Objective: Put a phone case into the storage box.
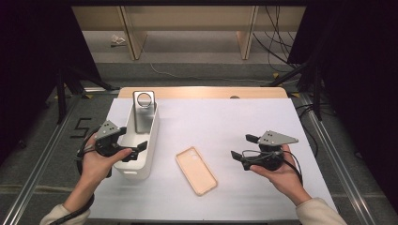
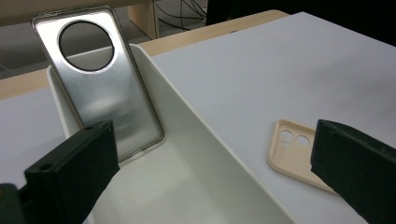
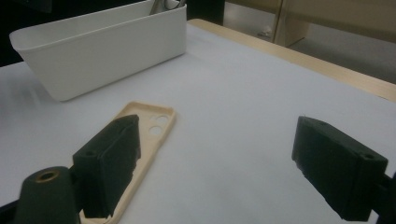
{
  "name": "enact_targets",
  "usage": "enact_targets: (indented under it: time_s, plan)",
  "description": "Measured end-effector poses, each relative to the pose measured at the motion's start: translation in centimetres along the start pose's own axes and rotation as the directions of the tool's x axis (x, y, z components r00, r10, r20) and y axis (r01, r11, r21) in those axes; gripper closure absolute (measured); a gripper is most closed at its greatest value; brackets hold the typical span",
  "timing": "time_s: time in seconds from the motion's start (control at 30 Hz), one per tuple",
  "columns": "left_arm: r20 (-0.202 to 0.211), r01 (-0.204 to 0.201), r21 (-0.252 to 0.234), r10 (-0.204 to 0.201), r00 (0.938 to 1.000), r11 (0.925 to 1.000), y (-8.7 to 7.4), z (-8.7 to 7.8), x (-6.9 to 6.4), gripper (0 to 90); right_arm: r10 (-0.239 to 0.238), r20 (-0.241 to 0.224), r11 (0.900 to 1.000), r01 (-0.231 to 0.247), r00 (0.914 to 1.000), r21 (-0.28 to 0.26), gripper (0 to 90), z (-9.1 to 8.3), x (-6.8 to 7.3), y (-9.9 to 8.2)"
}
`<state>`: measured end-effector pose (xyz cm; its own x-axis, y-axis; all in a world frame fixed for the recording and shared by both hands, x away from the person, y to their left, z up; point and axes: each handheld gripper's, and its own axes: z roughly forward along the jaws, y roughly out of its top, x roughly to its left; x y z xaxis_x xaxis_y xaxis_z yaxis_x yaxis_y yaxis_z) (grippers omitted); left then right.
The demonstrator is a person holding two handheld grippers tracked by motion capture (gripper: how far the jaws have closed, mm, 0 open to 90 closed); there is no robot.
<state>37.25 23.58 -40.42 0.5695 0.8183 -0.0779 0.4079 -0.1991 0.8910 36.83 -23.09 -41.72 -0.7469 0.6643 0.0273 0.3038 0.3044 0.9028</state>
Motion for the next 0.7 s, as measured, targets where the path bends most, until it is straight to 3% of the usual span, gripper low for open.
enact_targets:
  time_s: [0.43,0.7]
  plan:
    - [0.014,-0.021,0.009,0.021,0.9997,0.9997,-0.60,0.06,-1.04,0.9,0.005,-0.005,1.0000,-0.005,1.0000,-0.003,16.4,0.11,-0.01,0.06]
    - [0.011,-0.018,0.007,0.018,0.9998,0.9998,-0.65,-0.03,-0.91,0.6,0.007,-0.006,1.0000,-0.007,1.0000,-0.002,16.4,0.11,-0.03,0.06]
